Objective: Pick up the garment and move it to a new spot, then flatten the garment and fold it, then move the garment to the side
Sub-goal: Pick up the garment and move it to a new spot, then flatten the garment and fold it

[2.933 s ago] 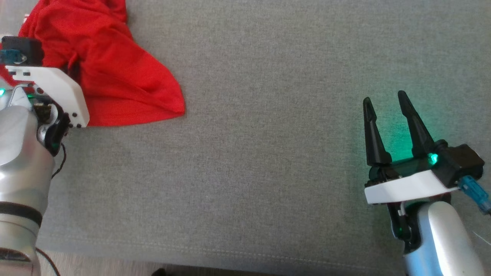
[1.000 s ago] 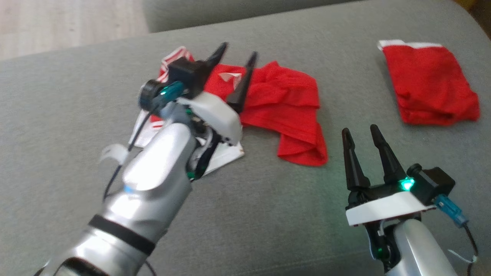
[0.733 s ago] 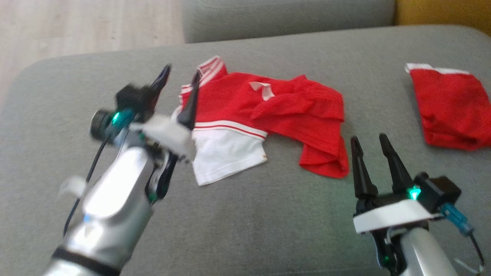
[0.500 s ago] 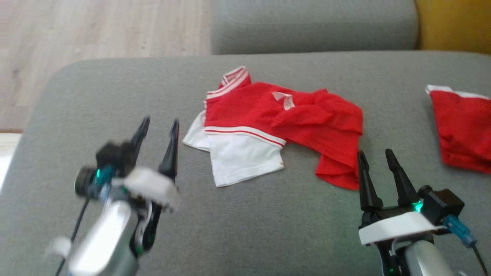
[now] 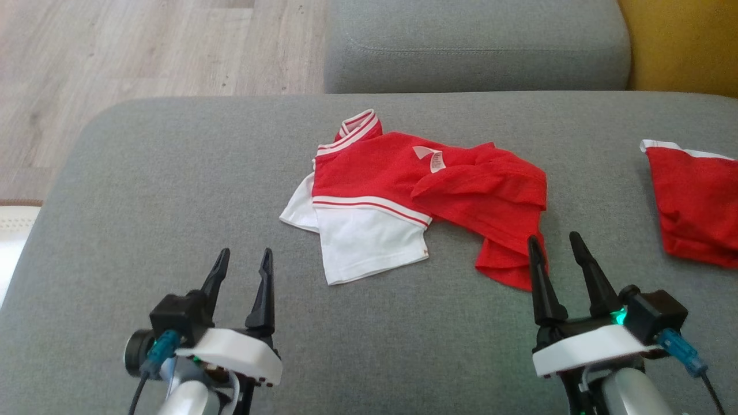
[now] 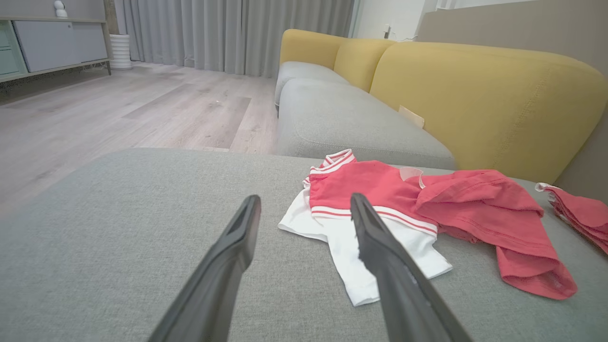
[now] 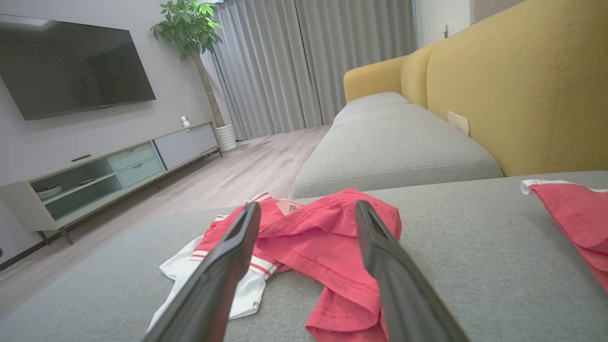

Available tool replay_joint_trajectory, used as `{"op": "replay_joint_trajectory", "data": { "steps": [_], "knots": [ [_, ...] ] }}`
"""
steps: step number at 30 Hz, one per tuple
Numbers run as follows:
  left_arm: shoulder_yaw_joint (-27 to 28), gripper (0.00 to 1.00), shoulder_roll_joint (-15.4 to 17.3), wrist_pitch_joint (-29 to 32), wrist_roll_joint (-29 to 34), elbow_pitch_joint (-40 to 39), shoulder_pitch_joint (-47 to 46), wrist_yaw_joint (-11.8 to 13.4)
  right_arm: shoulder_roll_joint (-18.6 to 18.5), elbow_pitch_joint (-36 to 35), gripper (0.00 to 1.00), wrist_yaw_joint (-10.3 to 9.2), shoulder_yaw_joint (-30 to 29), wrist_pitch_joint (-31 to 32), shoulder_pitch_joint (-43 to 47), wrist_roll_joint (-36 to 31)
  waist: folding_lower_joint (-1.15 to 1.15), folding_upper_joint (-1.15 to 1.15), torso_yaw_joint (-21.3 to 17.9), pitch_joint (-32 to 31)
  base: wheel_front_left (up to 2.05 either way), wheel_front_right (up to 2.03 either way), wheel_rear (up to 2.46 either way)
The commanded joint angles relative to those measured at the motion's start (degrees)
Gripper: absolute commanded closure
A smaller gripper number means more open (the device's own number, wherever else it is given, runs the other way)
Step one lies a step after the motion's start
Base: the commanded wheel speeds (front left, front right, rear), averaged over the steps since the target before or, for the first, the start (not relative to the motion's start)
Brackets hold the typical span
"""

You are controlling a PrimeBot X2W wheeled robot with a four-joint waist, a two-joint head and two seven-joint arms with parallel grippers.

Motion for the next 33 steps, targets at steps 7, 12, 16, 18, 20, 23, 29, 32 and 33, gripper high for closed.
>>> {"op": "replay_joint_trajectory", "data": {
  "steps": [7,12,16,18,20,23,29,32,33],
  "knots": [
    [5.0,0.0,-1.7,-0.5,3.1,-1.8,-2.5,-2.6,-0.2,-1.7,0.0,-0.05,1.6,0.0,-1.4,-0.1,0.0,0.0,-0.6,0.1,0.0,0.0,0.0],
    [6.3,0.0,-3.2,-0.5,4.7,-1.3,-2.1,-4.4,-0.2,-1.6,0.0,-0.05,2.5,0.2,-1.5,-0.4,0.0,0.0,0.0,0.3,0.0,0.0,0.0],
    [6.7,0.0,-3.7,-0.5,5.3,-0.9,-2.2,-5.3,-0.2,-1.4,0.0,-0.05,4.3,0.7,-2.1,-0.9,0.0,0.0,0.9,0.8,0.0,0.0,0.0],
    [7.0,0.0,-4.1,-0.5,5.7,-0.7,-2.4,-5.8,-0.2,-1.0,0.0,-0.05,6.3,1.4,-2.9,-1.6,0.0,0.0,1.5,1.2,0.0,0.0,0.0],
    [7.2,0.0,-4.4,-0.5,6.0,-0.5,-2.7,-6.2,-0.2,-0.3,0.0,-0.05,8.6,2.1,-3.9,-2.3,0.0,0.0,2.2,1.8,0.0,0.0,0.0],
    [7.4,0.0,-4.9,-0.5,6.5,-0.2,-3.1,-6.8,-0.2,1.7,0.0,-0.05,12.5,4.3,-6.1,-3.3,0.0,0.0,3.6,2.7,0.0,0.0,0.0],
    [7.3,0.0,-5.7,-0.5,7.1,0.5,-4.1,-7.7,-0.7,8.8,0.0,-0.05,19.8,9.3,-12.1,-5.1,0.0,0.0,7.2,4.9,0.0,0.0,0.0],
    [7.1,0.0,-6.2,-0.5,7.2,1.1,-4.9,-8.0,-1.6,14.4,0.0,-0.05,23.5,11.6,-16.6,-4.7,0.0,0.0,9.8,6.1,0.0,0.0,0.0],
    [7.1,0.0,-6.2,-0.5,7.2,1.2,-5.1,-8.1,-1.9,15.9,0.0,-0.05,24.3,12.1,-17.6,-4.6,0.0,0.0,10.5,6.4,0.0,0.0,0.0]
  ]
}}
